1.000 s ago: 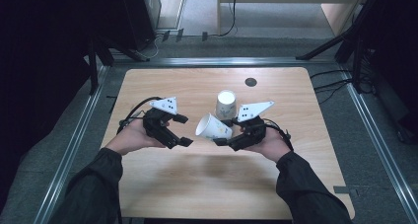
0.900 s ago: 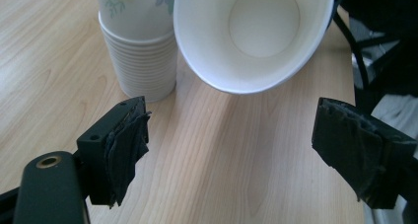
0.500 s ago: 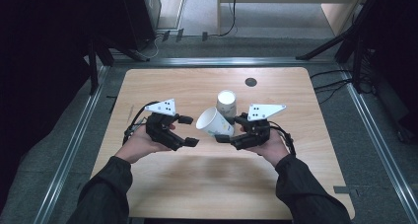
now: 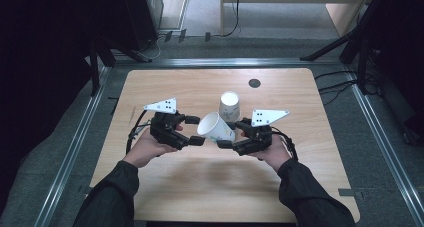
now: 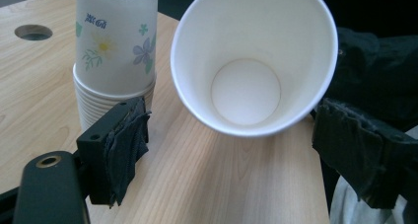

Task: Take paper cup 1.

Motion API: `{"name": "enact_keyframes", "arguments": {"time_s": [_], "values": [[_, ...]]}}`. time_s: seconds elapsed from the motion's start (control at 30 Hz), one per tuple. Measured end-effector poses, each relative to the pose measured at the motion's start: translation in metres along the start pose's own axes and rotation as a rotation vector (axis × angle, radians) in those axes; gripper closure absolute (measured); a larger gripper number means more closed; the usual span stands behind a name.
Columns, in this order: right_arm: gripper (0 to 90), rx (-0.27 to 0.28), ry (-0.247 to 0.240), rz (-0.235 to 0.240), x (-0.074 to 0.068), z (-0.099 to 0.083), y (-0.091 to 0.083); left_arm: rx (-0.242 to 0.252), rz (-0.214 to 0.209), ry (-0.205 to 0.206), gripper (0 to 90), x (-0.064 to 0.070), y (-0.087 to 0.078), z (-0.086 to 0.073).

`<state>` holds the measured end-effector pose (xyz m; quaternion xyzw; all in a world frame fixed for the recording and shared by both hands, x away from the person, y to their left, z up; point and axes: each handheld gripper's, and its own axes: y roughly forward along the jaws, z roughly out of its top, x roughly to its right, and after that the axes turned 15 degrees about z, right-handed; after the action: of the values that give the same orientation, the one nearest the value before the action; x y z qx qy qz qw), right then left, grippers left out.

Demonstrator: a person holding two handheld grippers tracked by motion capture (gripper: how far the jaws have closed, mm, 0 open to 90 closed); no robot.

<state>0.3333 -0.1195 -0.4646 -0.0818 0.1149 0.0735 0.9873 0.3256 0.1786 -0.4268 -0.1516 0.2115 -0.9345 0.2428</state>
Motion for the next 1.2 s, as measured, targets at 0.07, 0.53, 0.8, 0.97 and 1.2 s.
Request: {"name": "enact_keyframes", "arguments": {"time_s": [0.07,0.53,0.8,0.97,1.2], "values": [[34.5,0.005,0.006,0.011,0.001,-0.002,0.001,0.001,-0.004,-0.006,14.3,-0.001,0.001,0.000],[34.5,0.012,0.018,0.040,0.005,-0.005,0.012,0.024,-0.025,-0.024,14.2,-0.002,0.004,0.000],[34.4,0.007,0.036,0.044,0.006,-0.006,0.015,0.030,-0.039,-0.025,20.2,-0.001,0.005,-0.001],[34.2,0.002,0.043,0.042,0.007,-0.007,0.015,0.024,-0.038,-0.023,22.5,-0.002,0.005,-0.001],[33.8,-0.024,0.071,0.049,0.008,-0.009,0.019,0.014,-0.030,-0.017,24.0,-0.001,0.006,-0.001]]}}
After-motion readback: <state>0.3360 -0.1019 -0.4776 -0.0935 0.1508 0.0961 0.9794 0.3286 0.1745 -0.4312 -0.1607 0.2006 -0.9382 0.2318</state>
